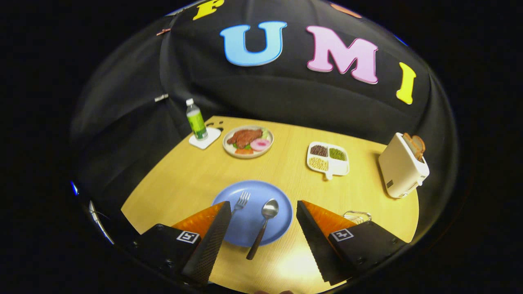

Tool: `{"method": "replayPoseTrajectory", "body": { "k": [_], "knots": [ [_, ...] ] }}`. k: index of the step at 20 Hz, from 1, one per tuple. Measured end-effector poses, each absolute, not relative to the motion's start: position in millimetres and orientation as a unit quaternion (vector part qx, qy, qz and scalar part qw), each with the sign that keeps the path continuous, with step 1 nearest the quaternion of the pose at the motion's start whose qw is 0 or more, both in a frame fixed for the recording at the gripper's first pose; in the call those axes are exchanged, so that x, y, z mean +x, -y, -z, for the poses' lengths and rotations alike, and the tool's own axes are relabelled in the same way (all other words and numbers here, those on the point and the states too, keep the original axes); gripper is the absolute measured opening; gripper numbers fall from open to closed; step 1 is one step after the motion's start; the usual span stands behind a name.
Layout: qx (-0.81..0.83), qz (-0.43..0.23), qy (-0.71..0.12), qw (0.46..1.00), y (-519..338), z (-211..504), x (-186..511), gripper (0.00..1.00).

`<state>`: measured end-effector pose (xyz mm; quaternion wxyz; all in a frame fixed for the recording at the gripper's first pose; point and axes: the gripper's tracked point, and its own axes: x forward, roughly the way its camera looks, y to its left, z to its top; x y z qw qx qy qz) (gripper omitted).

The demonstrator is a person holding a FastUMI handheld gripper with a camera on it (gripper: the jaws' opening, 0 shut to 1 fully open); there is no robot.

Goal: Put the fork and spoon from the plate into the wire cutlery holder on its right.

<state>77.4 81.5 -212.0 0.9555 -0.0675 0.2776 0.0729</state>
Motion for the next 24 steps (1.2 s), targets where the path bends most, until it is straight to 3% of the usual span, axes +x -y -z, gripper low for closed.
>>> {"method": "replayPoseTrajectory", "body": {
  "k": [7,13,15,18,19,22,24],
  "knots": [
    [-0.111,-0.090,-0.391,0.909,-86.7,308.9,84.6,0.98],
    [-0.090,-0.063,-0.446,0.888,-83.0,348.1,87.1,0.85],
    [-0.087,-0.059,-0.459,0.882,-82.0,354.2,89.1,0.74],
    [-0.085,-0.054,-0.475,0.874,-77.0,362.6,91.2,0.34],
    [-0.087,-0.055,-0.482,0.870,-75.4,361.6,90.1,0.33],
    [-0.072,-0.081,-0.497,0.861,-77.1,359.5,86.6,0.14],
    [-0.063,-0.095,-0.498,0.860,-76.3,358.5,86.4,0.11]
  ]
}}
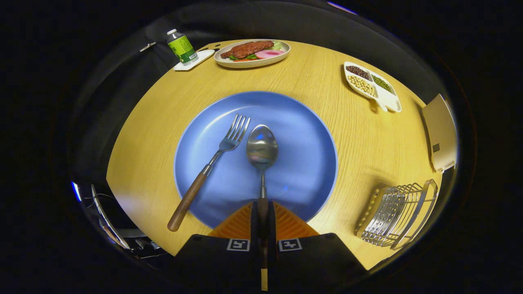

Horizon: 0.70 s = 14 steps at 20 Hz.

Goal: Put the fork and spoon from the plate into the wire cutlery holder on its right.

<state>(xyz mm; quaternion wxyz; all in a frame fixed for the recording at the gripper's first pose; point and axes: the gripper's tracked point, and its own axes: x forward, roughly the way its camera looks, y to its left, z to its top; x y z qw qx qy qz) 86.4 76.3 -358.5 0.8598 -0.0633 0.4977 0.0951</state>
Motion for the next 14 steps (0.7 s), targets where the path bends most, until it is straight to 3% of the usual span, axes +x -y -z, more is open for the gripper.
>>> {"method": "replayPoseTrajectory", "body": {
  "k": [7,14],
  "knots": [
    [-0.064,-0.146,-0.474,0.866,-63.4,290.1,67.1,0.05],
    [-0.102,-0.145,-0.492,0.852,24.4,210.3,20.1,0.05]
  ]
}}
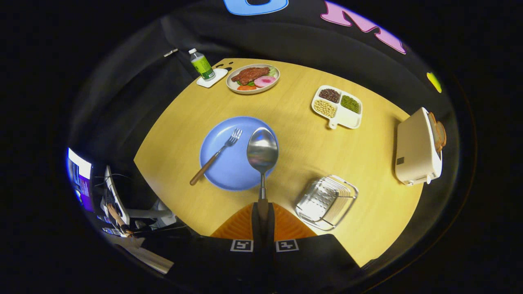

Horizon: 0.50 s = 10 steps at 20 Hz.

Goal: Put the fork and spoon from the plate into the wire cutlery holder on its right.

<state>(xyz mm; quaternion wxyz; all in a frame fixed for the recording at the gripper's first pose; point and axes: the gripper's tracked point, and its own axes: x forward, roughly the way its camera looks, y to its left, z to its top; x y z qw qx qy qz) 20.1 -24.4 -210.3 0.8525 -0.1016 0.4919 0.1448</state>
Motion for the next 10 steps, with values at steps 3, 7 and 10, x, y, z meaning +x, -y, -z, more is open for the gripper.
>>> {"method": "replayPoseTrajectory", "body": {
  "k": [3,7,10],
  "knots": [
    [-0.147,-0.137,-0.519,0.831,69.7,201.5,3.0,0.05],
    [-0.175,-0.124,-0.568,0.795,116.1,205.3,-9.9,0.05],
    [-0.192,-0.122,-0.612,0.758,134.7,211.6,-14.6,0.05]
  ]
}}
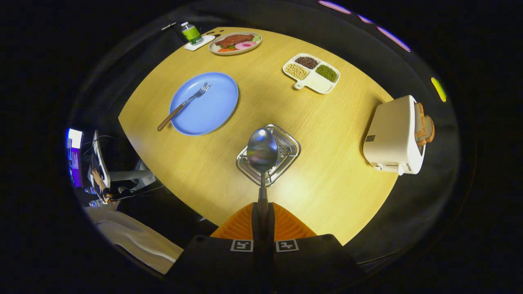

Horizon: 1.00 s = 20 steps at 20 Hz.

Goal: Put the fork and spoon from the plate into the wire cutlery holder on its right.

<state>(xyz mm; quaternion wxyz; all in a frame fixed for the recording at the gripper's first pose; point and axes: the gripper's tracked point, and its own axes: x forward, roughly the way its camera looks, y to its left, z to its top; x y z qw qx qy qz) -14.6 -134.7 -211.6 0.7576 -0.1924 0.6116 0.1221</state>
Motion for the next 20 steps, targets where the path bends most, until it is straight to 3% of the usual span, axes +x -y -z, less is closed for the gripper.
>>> {"method": "replayPoseTrajectory", "body": {
  "k": [10,15,17,19,20],
  "knots": [
    [-0.165,-0.102,-0.696,0.691,142.9,247.8,6.4,0.07],
    [-0.151,-0.098,-0.696,0.696,136.7,253.8,23.5,0.11],
    [-0.139,-0.105,-0.690,0.702,130.6,253.0,27.0,0.17],
    [-0.133,-0.112,-0.679,0.713,126.1,248.2,29.8,0.39],
    [-0.129,-0.117,-0.673,0.719,124.4,245.9,28.8,0.55]
  ]
}}
